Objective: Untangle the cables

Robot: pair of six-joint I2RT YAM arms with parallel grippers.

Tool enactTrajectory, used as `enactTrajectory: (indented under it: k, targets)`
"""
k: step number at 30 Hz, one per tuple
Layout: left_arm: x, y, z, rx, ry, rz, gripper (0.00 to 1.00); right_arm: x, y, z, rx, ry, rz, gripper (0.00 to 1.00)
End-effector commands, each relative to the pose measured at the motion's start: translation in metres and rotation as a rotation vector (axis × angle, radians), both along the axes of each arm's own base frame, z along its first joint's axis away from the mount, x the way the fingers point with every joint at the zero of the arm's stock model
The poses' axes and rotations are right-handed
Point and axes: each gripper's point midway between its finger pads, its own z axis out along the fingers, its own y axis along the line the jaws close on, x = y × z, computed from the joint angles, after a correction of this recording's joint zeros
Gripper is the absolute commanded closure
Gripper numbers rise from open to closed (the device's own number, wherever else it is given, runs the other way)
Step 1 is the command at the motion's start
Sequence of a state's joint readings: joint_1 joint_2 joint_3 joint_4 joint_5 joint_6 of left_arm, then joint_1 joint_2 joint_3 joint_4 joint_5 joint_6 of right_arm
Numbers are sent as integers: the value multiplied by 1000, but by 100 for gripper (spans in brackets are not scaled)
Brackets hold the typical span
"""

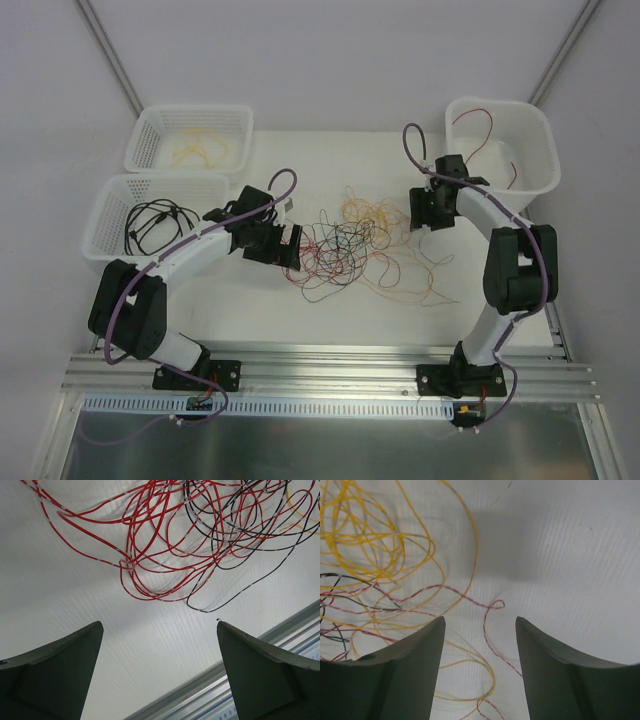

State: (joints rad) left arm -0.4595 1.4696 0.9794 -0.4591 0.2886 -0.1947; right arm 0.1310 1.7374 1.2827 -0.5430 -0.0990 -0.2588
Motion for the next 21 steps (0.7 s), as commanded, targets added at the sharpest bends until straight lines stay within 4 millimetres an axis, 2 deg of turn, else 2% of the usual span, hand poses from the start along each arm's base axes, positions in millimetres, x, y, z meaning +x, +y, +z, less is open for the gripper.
enactTrajectory:
  k: [1,6,7,9,10,12,13,15,16,19,20,21]
  targets:
    - [1,-12,11,-33,-5,-33,1,32,2,-9,43,-55,29,38]
    - [4,-12,13,-31,-17,-34,1,48,3,-24,47,-37,40,41]
    - [4,-13,14,-32,-21,-37,1,49,3,-25,49,-37,42,46]
    - [4,-12,14,-27,-27,-34,1,52,4,-22,55,-52,48,63]
    - [5,-12,14,-26,-33,-35,1,52,5,-18,56,-60,49,83]
    - [5,-12,14,-21,-36,-37,1,48,4,-9,60,-78,43,99]
    - [5,-12,15,-23,-38,-39,1,46,3,11,62,-121,41,99]
    - [5,-13,16,-26,-43,-38,1,39,4,36,63,-167,33,99]
    - [5,-13,18,-29,-45,-40,1,32,1,63,51,-216,20,99]
    - [4,-16,25,-41,-73,-50,1,14,-2,111,40,-291,-7,99]
    - [4,-17,28,-49,-88,-55,1,3,-3,143,45,-363,-15,99]
    - [4,-17,31,-53,-99,-59,1,-4,-4,158,51,-394,-30,99]
